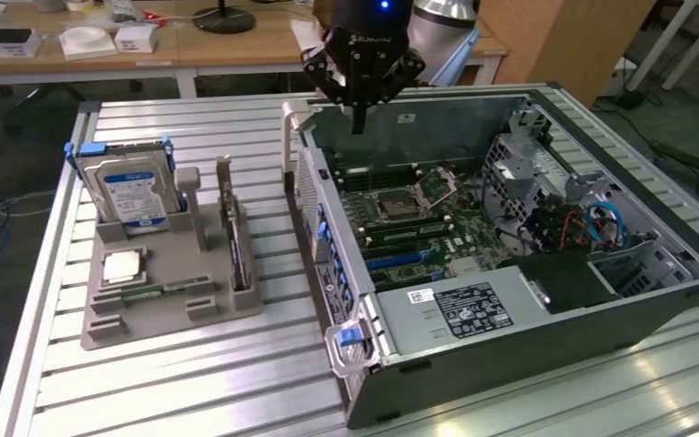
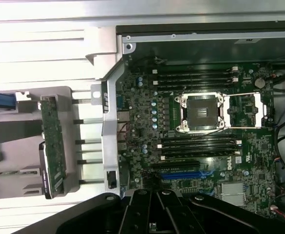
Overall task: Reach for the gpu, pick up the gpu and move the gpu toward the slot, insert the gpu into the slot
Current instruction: 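Reach for the gpu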
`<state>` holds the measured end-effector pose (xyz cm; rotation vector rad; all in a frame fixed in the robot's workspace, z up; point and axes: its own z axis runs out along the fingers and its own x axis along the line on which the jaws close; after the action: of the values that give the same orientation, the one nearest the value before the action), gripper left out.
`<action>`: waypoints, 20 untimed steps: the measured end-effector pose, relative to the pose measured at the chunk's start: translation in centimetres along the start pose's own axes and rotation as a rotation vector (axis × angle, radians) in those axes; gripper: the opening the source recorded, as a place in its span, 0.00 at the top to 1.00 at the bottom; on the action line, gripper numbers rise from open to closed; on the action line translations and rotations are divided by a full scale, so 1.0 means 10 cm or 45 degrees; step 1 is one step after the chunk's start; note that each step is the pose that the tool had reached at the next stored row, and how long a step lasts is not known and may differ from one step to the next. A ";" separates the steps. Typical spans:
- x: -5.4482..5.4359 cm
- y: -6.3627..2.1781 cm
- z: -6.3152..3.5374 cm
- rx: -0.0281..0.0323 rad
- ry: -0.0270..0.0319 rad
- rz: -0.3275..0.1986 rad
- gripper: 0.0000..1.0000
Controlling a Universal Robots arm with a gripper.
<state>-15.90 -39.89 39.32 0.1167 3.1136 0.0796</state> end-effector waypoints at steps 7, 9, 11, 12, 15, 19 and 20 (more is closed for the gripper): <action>0.17 -0.013 -0.005 0.0000 0.0000 0.000 0.90; 0.22 -0.016 -0.006 0.0000 0.0000 0.000 0.90; 0.27 -0.020 -0.007 -0.0001 0.0001 0.000 0.90; 0.29 -0.022 -0.007 0.0000 0.0000 0.000 0.90; 0.35 -0.026 -0.009 0.0000 0.0001 0.000 0.90; 0.44 -0.032 -0.012 0.0000 0.0001 0.000 0.90; 0.46 -0.034 -0.012 0.0000 0.0001 0.000 0.90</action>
<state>-20.49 -39.89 39.32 0.1167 3.1137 0.0796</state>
